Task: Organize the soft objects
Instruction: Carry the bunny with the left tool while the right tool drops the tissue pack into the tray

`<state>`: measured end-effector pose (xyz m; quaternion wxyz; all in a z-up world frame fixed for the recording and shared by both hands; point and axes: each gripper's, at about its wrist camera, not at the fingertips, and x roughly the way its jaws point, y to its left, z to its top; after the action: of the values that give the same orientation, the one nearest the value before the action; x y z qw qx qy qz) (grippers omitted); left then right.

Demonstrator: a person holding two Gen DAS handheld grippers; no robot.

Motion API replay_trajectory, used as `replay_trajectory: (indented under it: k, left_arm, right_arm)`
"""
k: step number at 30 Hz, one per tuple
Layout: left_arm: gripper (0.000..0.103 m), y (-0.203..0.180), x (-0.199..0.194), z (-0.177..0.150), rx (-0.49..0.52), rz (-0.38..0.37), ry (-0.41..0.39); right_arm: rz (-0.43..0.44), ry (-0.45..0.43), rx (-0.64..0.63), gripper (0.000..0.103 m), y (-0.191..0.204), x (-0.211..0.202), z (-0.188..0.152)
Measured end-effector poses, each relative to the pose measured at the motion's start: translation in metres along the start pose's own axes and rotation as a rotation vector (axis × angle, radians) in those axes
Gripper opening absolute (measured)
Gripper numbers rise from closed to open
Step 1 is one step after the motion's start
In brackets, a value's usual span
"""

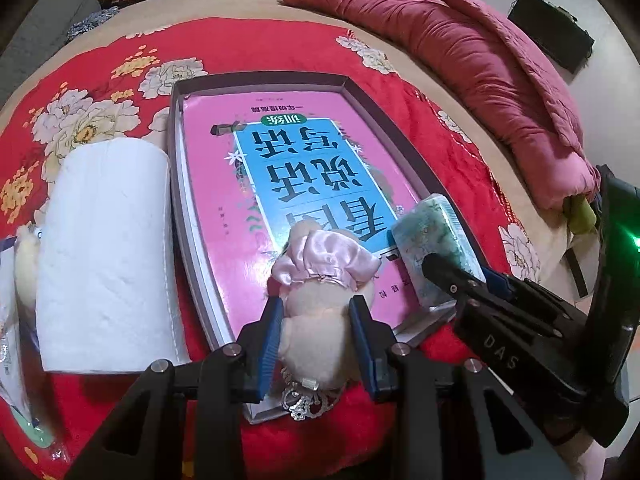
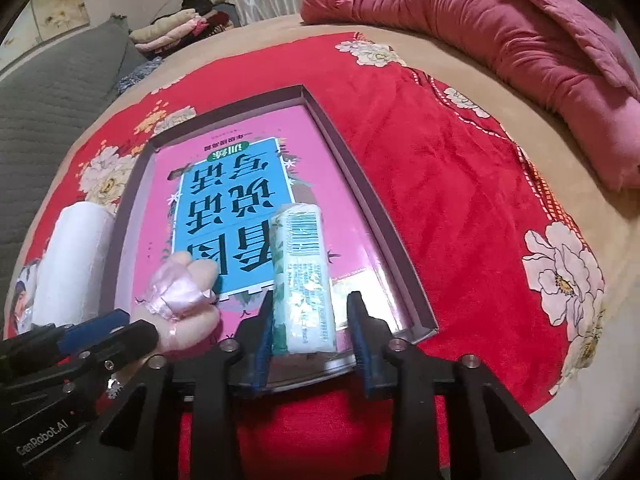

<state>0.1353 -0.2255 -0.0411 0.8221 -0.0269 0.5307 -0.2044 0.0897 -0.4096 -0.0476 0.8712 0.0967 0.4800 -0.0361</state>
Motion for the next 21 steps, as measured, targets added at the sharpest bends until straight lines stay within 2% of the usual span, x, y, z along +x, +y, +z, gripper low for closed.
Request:
replay_trajectory:
  k: [1, 3, 6, 12, 19, 21]
  left_arm:
    - [0.034, 0.0, 0.0, 0.0, 0.002, -0.005, 0.001]
    - [0.034, -0.001, 0.001, 0.0, 0.001, -0.005, -0.003]
    - [0.034, 0.0, 0.003, 0.001, -0.011, -0.008, -0.009]
    - [0.036, -0.005, 0.011, 0.003, 0.011, 0.017, -0.002]
    - [0.038, -0.004, 0.003, 0.002, 0.005, 0.018, 0.008]
    - [0.042, -0.003, -0.002, 0.0, 0.006, 0.008, 0.005]
  right_arm:
    - [-0.001, -0.003, 0.002, 0.04, -0.001, -0.001, 0.0]
    - [-0.013, -0.025, 0.011, 0.054, -0.003, -0.006, -0.001]
    - [-0.022, -0.083, 0.042, 0.065, -0.009, -0.019, -0.001]
    - [-0.049, -0.165, 0.103, 0.071, -0.022, -0.038, -0.004]
    - [-0.078, -0.136, 0.046, 0.071, -0.013, -0.034, -0.002]
    - [-0.103, -0.126, 0.035, 0.071, -0.01, -0.031, -0.001]
